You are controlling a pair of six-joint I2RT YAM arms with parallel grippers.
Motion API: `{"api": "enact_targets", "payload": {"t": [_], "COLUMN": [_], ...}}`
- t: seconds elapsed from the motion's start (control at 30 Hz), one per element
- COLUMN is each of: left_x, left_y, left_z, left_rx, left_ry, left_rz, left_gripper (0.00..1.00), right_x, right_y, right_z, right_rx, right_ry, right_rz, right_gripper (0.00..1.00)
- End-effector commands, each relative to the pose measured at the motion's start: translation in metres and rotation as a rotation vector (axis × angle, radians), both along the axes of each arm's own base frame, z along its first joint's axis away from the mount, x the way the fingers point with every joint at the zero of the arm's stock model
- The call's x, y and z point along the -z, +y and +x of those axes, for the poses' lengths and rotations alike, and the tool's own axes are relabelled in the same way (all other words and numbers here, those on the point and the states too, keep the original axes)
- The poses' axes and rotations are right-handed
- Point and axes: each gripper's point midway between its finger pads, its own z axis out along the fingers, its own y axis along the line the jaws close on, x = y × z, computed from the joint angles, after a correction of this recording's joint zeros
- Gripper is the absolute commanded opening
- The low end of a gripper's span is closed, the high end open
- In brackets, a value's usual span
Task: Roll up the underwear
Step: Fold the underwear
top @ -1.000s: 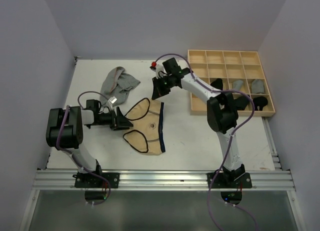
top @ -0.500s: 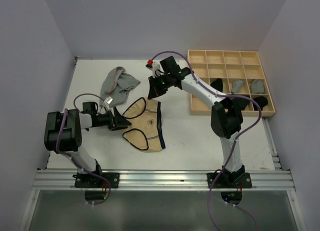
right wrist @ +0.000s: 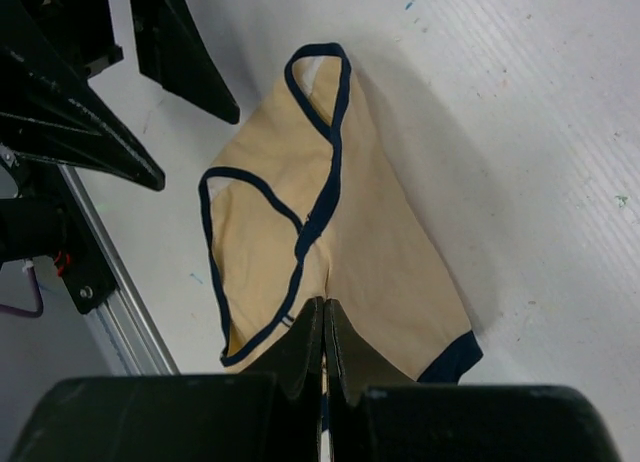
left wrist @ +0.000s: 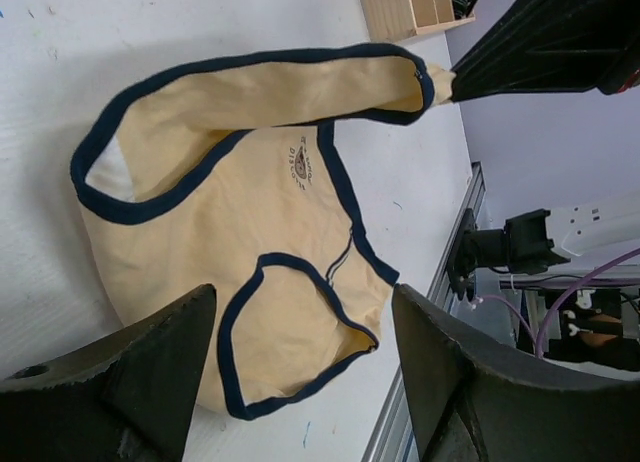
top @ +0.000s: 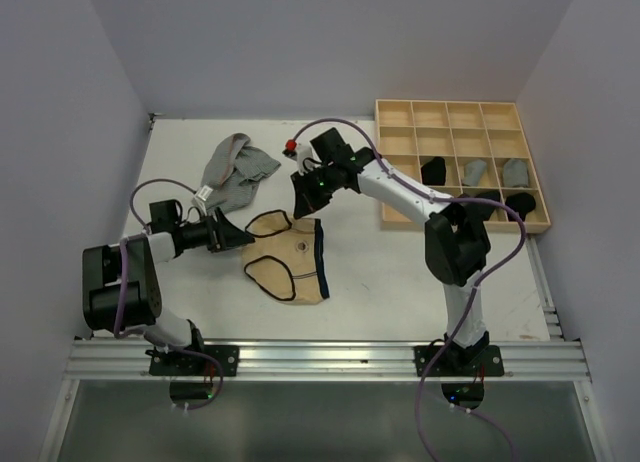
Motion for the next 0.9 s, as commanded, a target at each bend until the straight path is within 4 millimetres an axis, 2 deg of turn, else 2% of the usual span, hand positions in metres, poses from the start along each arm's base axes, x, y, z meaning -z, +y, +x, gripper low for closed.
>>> {"api": "enact_targets", "payload": {"t": [0.0, 0.07, 0.23, 0.43, 0.87], "left_x": [-0.019, -0.024, -0.029, -0.027, -0.026], "left_y": [0.01, 0.016, 0.046, 0.048, 0.054], "left_z": [0.0, 0.001, 0.01, 0.005, 0.007], "left_rx": [0.006, -0.011, -0.109, -0.11, -0.132], "left_ry": [-0.076, -0.075, -0.079, -0.05, -0.045], "left_rz": [-0.014, -0.027, -0.023, -0.042, -0.04], "left_gripper": [0.75, 0.75, 0.75, 0.75, 0.75], "right_x": [-0.045, -0.042, -0.038, -0.034, -0.025], "right_y": [0.0, 0.002, 0.005, 0.004, 0.006], "right_z": [-0.009, -0.016, -0.035, -0.055, -0.103], "right_rx": [-0.024, -0.038, -0.067, -0.103, -0.212], "right_ry": [-0.099, -0.087, -0.098, -0.11, -0.107], "right_rz": [0.051, 0.046, 0.026, 0.009, -0.022], "right_gripper": [0.0, 0.0, 0.0, 0.0, 0.0]}}
